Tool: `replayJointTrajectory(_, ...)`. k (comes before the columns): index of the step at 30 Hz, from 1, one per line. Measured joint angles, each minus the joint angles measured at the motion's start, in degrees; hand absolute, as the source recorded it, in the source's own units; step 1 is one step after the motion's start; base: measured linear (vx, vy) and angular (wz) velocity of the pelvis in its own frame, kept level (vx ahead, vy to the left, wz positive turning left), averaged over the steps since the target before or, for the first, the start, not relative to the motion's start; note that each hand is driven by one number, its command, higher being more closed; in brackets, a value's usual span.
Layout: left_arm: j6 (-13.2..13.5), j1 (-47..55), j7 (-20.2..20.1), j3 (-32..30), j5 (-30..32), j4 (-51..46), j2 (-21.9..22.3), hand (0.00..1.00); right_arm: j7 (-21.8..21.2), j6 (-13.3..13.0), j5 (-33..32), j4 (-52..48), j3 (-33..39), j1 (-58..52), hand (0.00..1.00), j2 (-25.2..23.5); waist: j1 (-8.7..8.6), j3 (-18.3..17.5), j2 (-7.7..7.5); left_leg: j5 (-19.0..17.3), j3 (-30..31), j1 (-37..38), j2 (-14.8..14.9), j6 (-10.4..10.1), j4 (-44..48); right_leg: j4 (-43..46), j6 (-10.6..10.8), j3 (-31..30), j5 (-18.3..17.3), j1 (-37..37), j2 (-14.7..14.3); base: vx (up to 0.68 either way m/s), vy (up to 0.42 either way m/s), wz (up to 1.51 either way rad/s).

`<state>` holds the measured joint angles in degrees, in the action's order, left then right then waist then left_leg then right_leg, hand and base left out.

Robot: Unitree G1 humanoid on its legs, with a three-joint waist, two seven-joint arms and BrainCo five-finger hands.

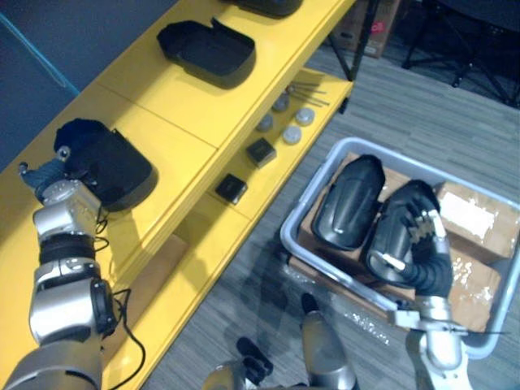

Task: Walk over and take plastic housings, then place them on the shelf

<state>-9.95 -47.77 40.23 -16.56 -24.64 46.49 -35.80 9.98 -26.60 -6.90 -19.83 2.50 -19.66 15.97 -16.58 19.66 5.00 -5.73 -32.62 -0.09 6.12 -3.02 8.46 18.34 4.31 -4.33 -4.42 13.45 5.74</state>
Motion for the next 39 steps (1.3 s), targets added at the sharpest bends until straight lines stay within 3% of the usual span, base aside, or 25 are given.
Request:
replayJointTrajectory(5, 8.81, 3.03, 1.48, 2.23, 0.90, -10.52, -0.01, 0.00, -4.04, -6.01, -1.96, -2.62, 1.11, 3.68, 0.00, 0.26, 0.29, -2.60, 0.50, 1.64, 2.55, 0.30, -0.94, 0.47, -2.79, -2.03, 0.39, 2.66, 0.29, -1.77, 0.71, 0.02, 0.001, 0.26)
replayJointTrajectory(6, 12.15, 7.69, 1.49, 2.21, 1.19, -16.44, 0.30, 0.00, -5.50, -6.99, -3.33, -3.95, 0.18, 5.19, 0.00, 0.33, 0.40, -3.35, 0.75, 1.91, 3.42, 1.01, -1.07, 0.60, -3.42, -2.94, 0.54, 3.16, 0.41, -3.06, 0.75, 0.08, 0.004, 0.21)
replayJointTrajectory(7, 15.12, 13.55, 1.46, 2.16, 3.54, -23.48, 1.86, 0.00, -6.95, -7.43, -4.57, -4.80, -1.39, 6.53, 0.00, 0.39, 1.00, -3.99, 1.01, 2.05, 4.35, 2.38, -1.09, 0.51, -4.17, -4.11, 0.57, 4.09, 0.43, -5.12, 0.74, 0.07, 0.009, 0.24)
replayJointTrajectory(8, 16.26, 16.58, 1.44, 2.14, 4.86, -27.27, 3.40, 0.00, -7.58, -7.46, -4.81, -4.88, -1.95, 6.85, 0.00, 0.37, 1.65, -4.86, 1.21, 2.05, 4.87, 2.63, -1.08, 0.51, -4.22, -4.69, 0.59, 4.53, 0.43, -5.83, 0.76, 0.08, 0.007, 0.28)
replayJointTrajectory(10, 19.86, 30.30, 1.29, 2.23, 8.39, -42.88, 11.51, 0.00, -9.44, -5.92, -4.81, -4.71, -6.35, 8.58, 0.00, 0.43, 4.93, -8.38, 2.26, 2.07, 7.47, 3.14, -1.11, 0.49, -4.77, -7.11, 0.83, 7.02, 0.58, -8.52, 0.96, 0.08, 0.001, 0.47)
replayJointTrajectory(11, 20.19, 33.50, 1.25, 2.28, 9.34, -45.96, 13.69, 0.00, -10.12, -5.19, -4.78, -4.38, -7.52, 9.36, 0.00, 0.39, 5.62, -8.76, 2.40, 2.08, 8.39, 3.23, -1.17, 0.50, -4.77, -7.74, 0.96, 7.81, 0.66, -9.40, 1.08, 0.06, -0.008, 0.64)
replayJointTrajectory(14, 21.30, 49.97, 0.62, 4.43, 10.15, -56.38, 23.51, 0.00, -15.00, 1.79, -6.01, 0.25, -12.96, 14.50, 0.00, 0.34, 10.01, -9.63, 2.24, 2.33, 12.54, 4.05, -1.61, 0.62, -4.85, -11.47, 1.35, 12.29, 1.51, -14.44, 1.41, 0.00, -0.006, 0.64)
replayJointTrajectory(15, 21.43, 52.38, 0.45, 4.39, 10.73, -57.15, 25.08, 0.00, -15.81, 3.30, -6.50, 1.89, -13.65, 15.62, 0.00, 0.21, 10.76, -9.79, 2.04, 2.42, 13.52, 4.03, -1.71, 0.57, -4.85, -12.31, 1.33, 13.07, 1.80, -15.33, 1.44, -0.02, 0.004, 0.63)
replayJointTrajectory(18, 21.44, 61.73, -0.92, 4.40, 14.56, -57.82, 28.44, 0.00, -18.62, 10.06, -8.34, 10.46, -17.93, 21.05, 0.00, -1.32, 15.65, -10.54, 0.40, 3.40, 17.31, 3.49, -2.18, 0.53, -5.76, -15.98, 1.22, 17.34, 2.57, -18.19, 1.52, -0.06, -0.021, 0.61)
replayJointTrajectory(19, 21.06, 63.02, -1.21, 4.39, 14.56, -57.77, 28.90, 0.00, -18.48, 10.90, -8.20, 11.67, -18.70, 21.91, 0.00, -1.81, 16.04, -10.71, 0.08, 3.78, 18.07, 3.26, -2.34, 0.55, -6.14, -16.27, 1.27, 18.12, 2.72, -18.54, 1.56, -0.02, -0.022, 0.61)
replayJointTrajectory(20, 20.11, 65.90, -1.54, 4.43, 14.44, -56.40, 30.53, 0.00, -15.46, 11.95, -5.90, 15.54, -21.37, 24.74, 0.00, -3.37, 16.87, -11.04, -0.57, 4.42, 19.53, 2.81, -2.66, 0.53, -6.72, -16.68, 1.25, 19.71, 3.10, -18.90, 1.66, 0.00, -0.013, 0.44)
replayJointTrajectory(22, 18.38, 68.51, -5.15, 4.69, 12.73, -51.46, 32.82, 0.00, -11.45, 12.45, -4.29, 20.68, -23.40, 28.29, 0.00, -5.72, 18.17, -11.25, -0.98, 4.64, 20.21, 2.90, -2.88, 0.55, -6.89, -17.56, 1.30, 20.70, 3.86, -19.93, 1.71, 0.01, -0.003, 0.29)
replayJointTrajectory(24, 18.40, 71.36, -10.15, 6.67, 7.08, -46.82, 35.39, 0.00, -8.19, 13.64, -4.04, 25.10, -24.01, 31.49, 0.00, -8.06, 19.11, -11.58, -1.70, 4.94, 21.33, 2.94, -3.33, 0.71, -7.04, -18.38, 1.40, 22.06, 4.05, -21.23, 2.01, 0.02, 0.018, 0.34)
replayJointTrajectory(28, 18.75, 75.95, -18.69, 13.41, 3.31, -44.25, 38.23, 0.00, -3.49, 15.25, -2.75, 34.17, -24.41, 38.33, 0.00, -12.22, 21.55, -12.18, -3.54, 6.31, 24.01, 3.09, -4.34, 0.93, -9.23, -18.92, 1.45, 24.98, 4.07, -22.23, 2.82, 0.01, 0.025, 0.36)
replayJointTrajectory(34, 19.90, 74.99, -23.14, 17.68, 3.18, -42.75, 37.38, 0.00, 4.46, 18.11, -1.79, 46.20, -25.20, 46.42, 0.00, -16.52, 22.90, -12.03, -3.39, 8.00, 25.40, 4.05, -5.23, 1.31, -11.89, -18.92, 1.46, 26.47, 4.07, -22.93, 3.42, -0.01, 0.025, 0.15)
replayJointTrajectory(39, 19.89, 72.99, -25.15, 21.84, 3.11, -38.73, 36.13, 0.00, 6.61, 18.12, -1.77, 49.36, -25.23, 49.67, 0.00, -16.84, 23.97, -11.71, -3.41, 8.23, 25.83, 3.93, -4.94, 1.06, -11.91, -19.25, 1.42, 27.22, 4.05, -23.22, 3.09, 0.00, -0.006, 0.05)
